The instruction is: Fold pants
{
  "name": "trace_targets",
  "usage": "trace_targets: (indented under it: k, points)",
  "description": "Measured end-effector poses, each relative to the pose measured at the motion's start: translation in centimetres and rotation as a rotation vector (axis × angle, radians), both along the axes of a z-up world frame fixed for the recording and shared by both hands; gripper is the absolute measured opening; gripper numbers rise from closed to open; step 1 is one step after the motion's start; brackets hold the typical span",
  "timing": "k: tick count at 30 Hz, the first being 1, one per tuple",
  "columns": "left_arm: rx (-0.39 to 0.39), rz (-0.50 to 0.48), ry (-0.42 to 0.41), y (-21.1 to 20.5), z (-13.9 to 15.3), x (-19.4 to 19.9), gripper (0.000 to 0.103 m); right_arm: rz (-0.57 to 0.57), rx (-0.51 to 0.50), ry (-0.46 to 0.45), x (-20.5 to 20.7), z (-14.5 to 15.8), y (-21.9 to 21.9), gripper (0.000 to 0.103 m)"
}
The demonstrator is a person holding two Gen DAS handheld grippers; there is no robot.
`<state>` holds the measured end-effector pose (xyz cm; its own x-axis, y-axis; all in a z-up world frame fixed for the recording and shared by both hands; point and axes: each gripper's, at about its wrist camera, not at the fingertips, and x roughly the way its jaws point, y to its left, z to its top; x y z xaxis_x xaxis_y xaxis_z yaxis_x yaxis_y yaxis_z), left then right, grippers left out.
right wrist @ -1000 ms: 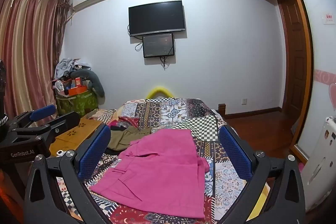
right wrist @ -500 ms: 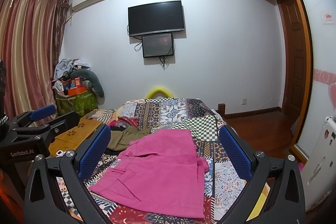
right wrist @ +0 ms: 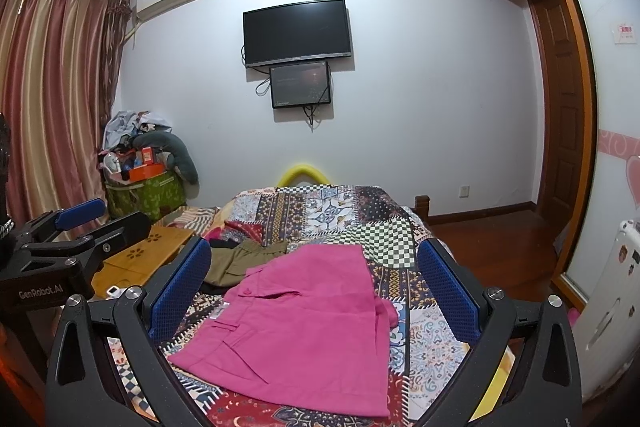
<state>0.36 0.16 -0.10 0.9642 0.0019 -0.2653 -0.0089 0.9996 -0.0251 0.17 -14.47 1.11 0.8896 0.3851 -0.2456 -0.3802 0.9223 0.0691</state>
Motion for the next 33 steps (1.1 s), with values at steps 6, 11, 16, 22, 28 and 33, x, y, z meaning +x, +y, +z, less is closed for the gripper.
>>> trace_targets:
  k: [6, 11, 16, 22, 28, 33]
  points:
    - [0.011, 0.008, 0.011, 0.2, 0.0, 0.6, 0.103, -0.001, -0.007, 0.007, 0.5, -0.3, 0.2, 0.103]
    - [-0.008, 0.013, 0.048, 0.8, -0.7, 2.4, 0.103, -0.007, -0.027, 0.037, 2.1, -1.4, 0.3, 0.103]
    - [-0.024, 0.024, 0.117, 1.9, -2.3, 6.1, 0.103, -0.025, -0.070, 0.083, 4.6, -3.4, 0.2, 0.103]
    - [0.007, 0.066, 0.220, 4.4, -5.9, 12.7, 0.103, -0.051, -0.135, 0.211, 9.3, -7.7, -0.7, 0.103]
    - [0.010, 0.080, 0.424, 6.8, -11.6, 18.7, 0.088, -0.055, -0.183, 0.340, 13.3, -11.0, -1.6, 0.102]
    - [0.056, 0.102, 0.569, 8.7, -16.1, 21.6, 0.077, -0.026, -0.178, 0.439, 16.2, -13.4, -1.9, 0.088]
